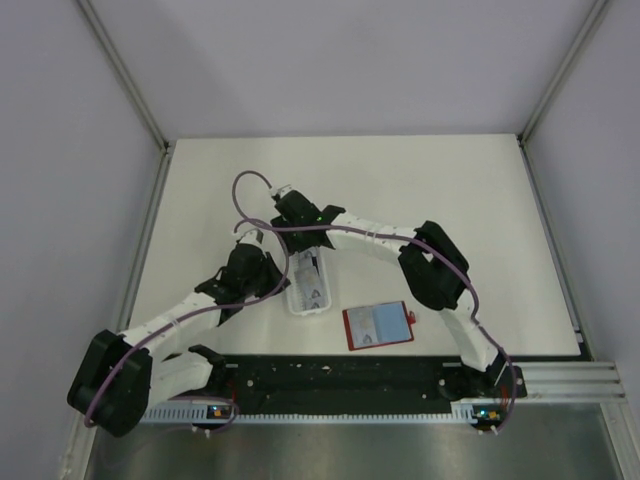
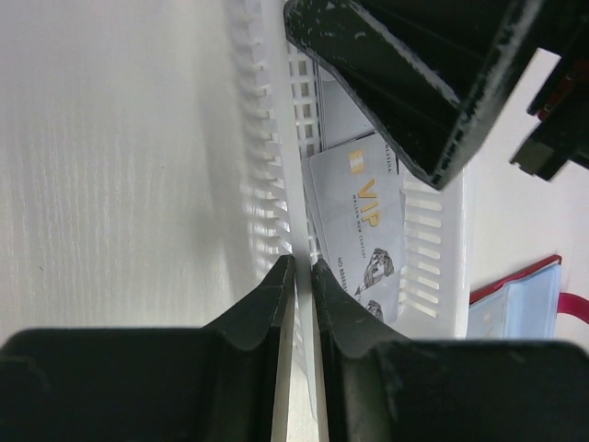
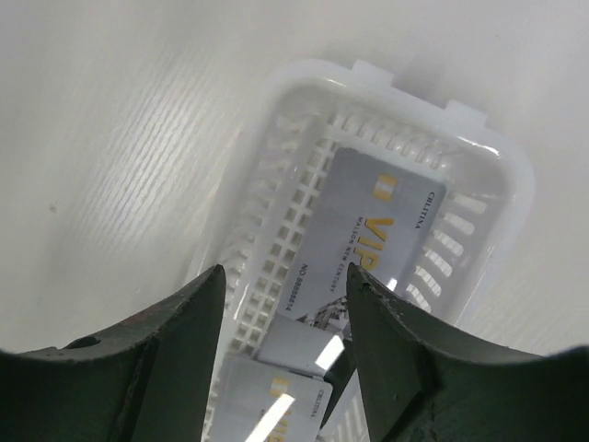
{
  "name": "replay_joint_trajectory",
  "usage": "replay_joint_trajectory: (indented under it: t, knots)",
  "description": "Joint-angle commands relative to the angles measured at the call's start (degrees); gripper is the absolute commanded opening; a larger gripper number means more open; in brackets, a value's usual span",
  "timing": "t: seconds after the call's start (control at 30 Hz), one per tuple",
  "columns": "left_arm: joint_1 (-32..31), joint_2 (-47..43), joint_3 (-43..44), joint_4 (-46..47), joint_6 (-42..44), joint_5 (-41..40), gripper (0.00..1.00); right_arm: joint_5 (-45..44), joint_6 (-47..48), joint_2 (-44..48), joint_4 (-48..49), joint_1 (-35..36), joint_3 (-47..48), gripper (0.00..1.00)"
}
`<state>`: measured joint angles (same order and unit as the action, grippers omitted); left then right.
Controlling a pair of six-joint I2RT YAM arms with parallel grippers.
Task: Put the credit cards into the card holder
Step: Pick up the credit card from the storage box.
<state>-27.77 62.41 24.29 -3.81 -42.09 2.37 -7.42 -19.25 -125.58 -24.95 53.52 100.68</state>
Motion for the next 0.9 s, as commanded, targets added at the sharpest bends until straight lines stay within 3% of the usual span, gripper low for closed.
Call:
replay_joint_trajectory:
  t: [0.0, 0.77, 0.87]
  knots:
    - [0.2, 0.2, -0.3, 1.4, 0.4, 0.3, 0.15, -4.0, 2.2, -2.2, -0.6, 0.4, 4.2, 0.56]
    - [0.2, -0.4, 0.8, 0.2, 0.3, -0.2, 0.08, -8.4, 2.9, -6.8, -6.4, 0.4, 6.4, 0.54]
    - [0.2, -0.4, 0.9, 0.1, 0.4, -0.3, 0.07, -8.7, 2.7, -7.4, -7.5, 0.4, 7.0, 0.5]
